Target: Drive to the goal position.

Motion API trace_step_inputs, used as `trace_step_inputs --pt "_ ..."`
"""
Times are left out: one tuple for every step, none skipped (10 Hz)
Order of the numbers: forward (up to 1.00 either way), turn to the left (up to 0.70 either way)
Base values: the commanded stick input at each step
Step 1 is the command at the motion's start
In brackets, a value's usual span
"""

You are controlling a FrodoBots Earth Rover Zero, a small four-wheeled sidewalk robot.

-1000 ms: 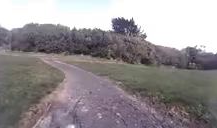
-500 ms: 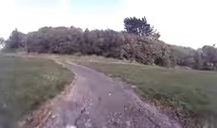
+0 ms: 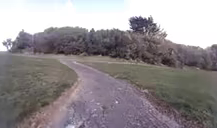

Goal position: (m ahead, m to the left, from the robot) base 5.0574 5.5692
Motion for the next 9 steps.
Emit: trace_step_inputs --pt "0.7 0.31" --pt "0.7 0.35" --pt "0.7 0.35" --pt "0.7 0.33" --pt "0.7 0.29" --pt "0.7 0.04" --pt "0.7 0.0" --pt "0.7 0.0" --pt "0.7 0.0"
